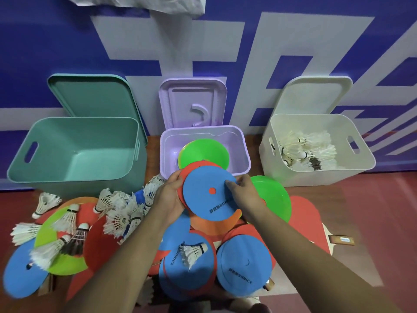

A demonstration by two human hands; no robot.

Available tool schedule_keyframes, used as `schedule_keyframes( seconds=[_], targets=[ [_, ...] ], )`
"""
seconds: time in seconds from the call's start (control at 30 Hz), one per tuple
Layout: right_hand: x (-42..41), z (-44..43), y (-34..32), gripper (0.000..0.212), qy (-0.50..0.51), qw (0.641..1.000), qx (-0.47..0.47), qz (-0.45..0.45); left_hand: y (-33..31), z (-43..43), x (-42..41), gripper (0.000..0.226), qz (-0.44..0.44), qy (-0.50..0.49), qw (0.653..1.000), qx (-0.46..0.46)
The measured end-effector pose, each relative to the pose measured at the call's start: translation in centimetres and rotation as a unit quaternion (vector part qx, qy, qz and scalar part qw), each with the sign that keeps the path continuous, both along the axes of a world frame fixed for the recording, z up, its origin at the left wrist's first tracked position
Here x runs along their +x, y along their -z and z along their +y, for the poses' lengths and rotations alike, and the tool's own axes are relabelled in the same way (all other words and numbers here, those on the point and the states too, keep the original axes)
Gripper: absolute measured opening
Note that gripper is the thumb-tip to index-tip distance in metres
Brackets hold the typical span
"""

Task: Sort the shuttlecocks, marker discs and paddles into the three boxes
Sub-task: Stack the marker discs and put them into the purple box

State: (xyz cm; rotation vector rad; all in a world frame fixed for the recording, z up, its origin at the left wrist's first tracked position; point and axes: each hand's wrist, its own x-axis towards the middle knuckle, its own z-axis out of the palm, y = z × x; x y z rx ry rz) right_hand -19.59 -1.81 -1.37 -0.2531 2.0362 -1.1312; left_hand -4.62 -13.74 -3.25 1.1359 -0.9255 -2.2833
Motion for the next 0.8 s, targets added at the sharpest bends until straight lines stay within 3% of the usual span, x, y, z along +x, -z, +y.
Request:
schedule_keyframes(
  seconds=[0.07, 0.13, 0.23, 0.33, 0.43, 0.5, 0.63, 0.8],
  targets=[
    [0.4, -0.7, -0.1, 0.029, 0.014, 1.0, -0.018, -0.002, -0.1, 0.2, -0.5, 0.042, -0.017, 0.048, 0.999, -0.007],
    [0.7, -1.4, -0.1, 0.032, 0.036, 0.996, -0.062, -0.056, -0.2, -0.1, -0.8, 0.039, -0.054, 0.07, 0.995, -0.047],
    [0.2, -2.1, -0.1, 0.036, 0.046, 0.983, -0.137, -0.117, 0.2, -1.6, -0.9, 0.058, -0.102, 0.076, 0.985, -0.119],
    [-0.8, -3.1, -0.4, 0.038, 0.01, 0.984, -0.151, -0.094, 0.3, -3.3, -1.5, 0.056, -0.15, 0.085, 0.966, -0.194],
    [-2.5, -4.8, 0.3, 0.022, 0.022, 0.989, -0.122, -0.075, 1.7, -4.9, -2.7, 0.048, -0.147, 0.052, 0.974, -0.166],
    [-4.1, -6.1, 1.1, 0.025, 0.048, 0.992, -0.109, -0.045, 2.5, -5.9, -3.6, 0.039, -0.144, 0.022, 0.975, -0.166],
    [-7.5, -7.6, 3.3, 0.036, -0.025, 0.986, 0.088, 0.142, 3.7, -8.2, -4.9, 0.038, -0.208, -0.034, 0.95, -0.229],
    [-9.4, -10.2, 5.4, 0.022, -0.07, 0.979, 0.172, 0.084, 6.0, -10.1, -5.5, 0.037, -0.243, -0.051, 0.935, -0.254]
  ],
)
